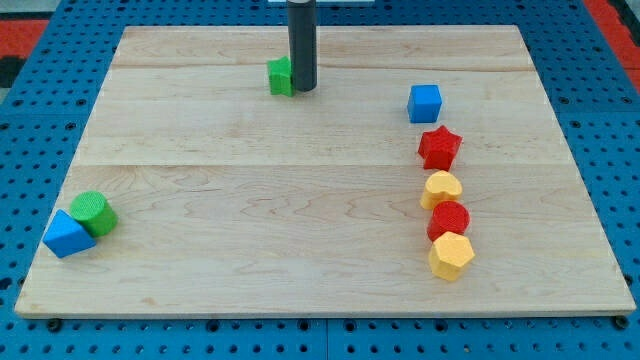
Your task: Place blue cube below green star
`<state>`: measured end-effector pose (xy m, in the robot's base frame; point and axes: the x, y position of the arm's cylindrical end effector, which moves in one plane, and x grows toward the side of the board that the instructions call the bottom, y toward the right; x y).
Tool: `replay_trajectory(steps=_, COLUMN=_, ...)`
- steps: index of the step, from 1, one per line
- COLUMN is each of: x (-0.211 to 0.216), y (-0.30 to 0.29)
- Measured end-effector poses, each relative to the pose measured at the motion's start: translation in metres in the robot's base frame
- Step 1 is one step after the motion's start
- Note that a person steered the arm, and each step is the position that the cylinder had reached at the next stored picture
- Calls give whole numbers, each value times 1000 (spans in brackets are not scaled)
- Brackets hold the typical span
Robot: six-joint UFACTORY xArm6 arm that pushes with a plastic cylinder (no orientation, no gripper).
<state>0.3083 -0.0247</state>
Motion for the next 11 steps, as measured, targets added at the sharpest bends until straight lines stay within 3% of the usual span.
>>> replay_trajectory(steps=1, x=2, y=35)
replay_trajectory(steps=3, x=5, y=268)
replay_trajectory(steps=4, x=36, y=258)
replay_trajectory(steps=5, x=45, y=197)
replay_trajectory(steps=8, x=38, y=42)
replay_trajectory(steps=11, x=58, y=18)
